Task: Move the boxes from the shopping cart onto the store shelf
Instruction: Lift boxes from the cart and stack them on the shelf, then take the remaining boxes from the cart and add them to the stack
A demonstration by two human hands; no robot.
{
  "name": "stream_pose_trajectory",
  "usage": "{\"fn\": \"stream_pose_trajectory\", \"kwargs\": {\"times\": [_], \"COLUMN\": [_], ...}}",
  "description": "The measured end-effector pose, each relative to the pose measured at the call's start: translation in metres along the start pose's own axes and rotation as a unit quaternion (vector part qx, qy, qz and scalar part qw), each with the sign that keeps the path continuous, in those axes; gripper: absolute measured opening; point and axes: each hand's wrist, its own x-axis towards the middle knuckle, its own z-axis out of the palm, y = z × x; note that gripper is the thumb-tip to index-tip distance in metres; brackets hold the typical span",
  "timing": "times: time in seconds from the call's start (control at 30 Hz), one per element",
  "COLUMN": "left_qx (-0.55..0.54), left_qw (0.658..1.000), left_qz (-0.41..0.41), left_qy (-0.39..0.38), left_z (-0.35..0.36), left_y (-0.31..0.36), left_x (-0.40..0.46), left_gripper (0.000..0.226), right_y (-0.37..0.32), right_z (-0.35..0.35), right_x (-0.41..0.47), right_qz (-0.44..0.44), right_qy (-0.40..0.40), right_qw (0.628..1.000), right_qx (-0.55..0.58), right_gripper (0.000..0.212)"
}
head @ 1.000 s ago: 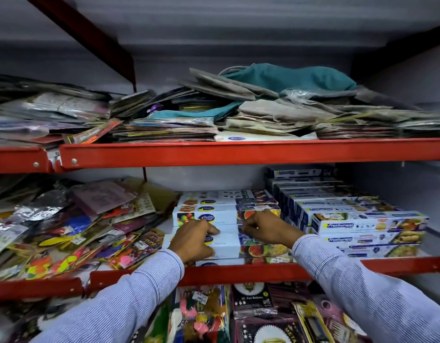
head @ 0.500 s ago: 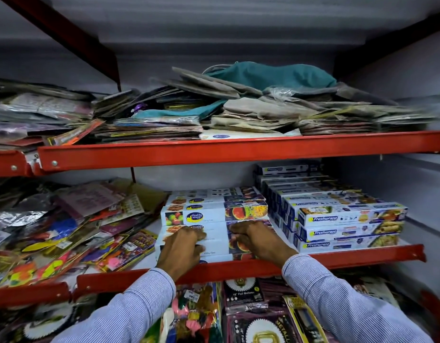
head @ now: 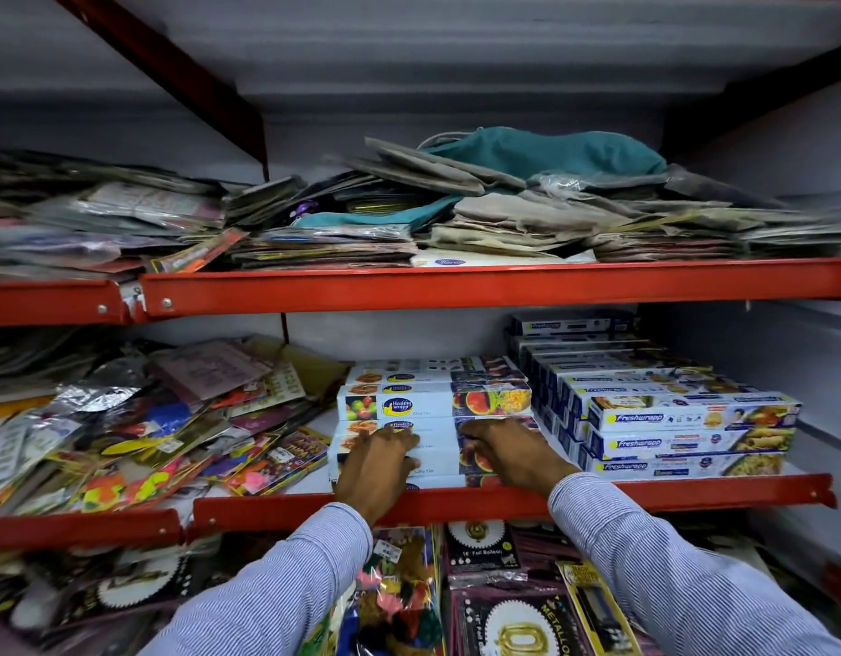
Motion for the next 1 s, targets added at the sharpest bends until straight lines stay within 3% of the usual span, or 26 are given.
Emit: {"fn": "stream_pose_trajectory", "kwargs": {"times": [0.07,0.23,0.37,0.47,0.73,0.87,1.0], "left_qx": [0.034,0.044,0.013,-0.012,-0.087,-0.11,-0.138], "left_qw": [0.999,0.996,0.998,1.0,0.965,0.937,0.906], "left_qz": [0.008,0.052,0.045,0.02,-0.091,-0.14,-0.153], "left_qy": [0.006,0.058,0.046,-0.007,-0.23,-0.3,-0.37], "left_z": [-0.002,0.002,0.016,0.035,0.122,0.175,0.237], "left_y": [0.004,0.015,0.022,0.021,0.01,-0.001,-0.02], "left_x": [-0.01,-0.065,-0.127,-0.182,-0.336,-0.384,-0.433], "left_gripper": [0.043,0.06,0.061,0.06,0.055,0.047,0.055], "right_y": [-0.005,-0.025,-0.039,-0.044,-0.024,-0.011,-0.005], "right_z": [0.001,0.029,0.066,0.102,0.24,0.32,0.409], "right_x": [-0.008,-0.057,-0.107,-0.143,-0.243,-0.281,-0.317], "right_qz": [-0.005,-0.015,-0.007,0.019,0.111,0.145,0.168], "right_qy": [0.009,0.043,0.046,0.028,-0.143,-0.265,-0.403], "right_qw": [1.0,0.998,0.999,0.999,0.982,0.951,0.897], "right_qx": [-0.013,-0.043,-0.029,-0.021,0.049,0.057,0.066], "right_gripper": [0.014,0.06,0.065,0.066,0.057,0.051,0.056]}}
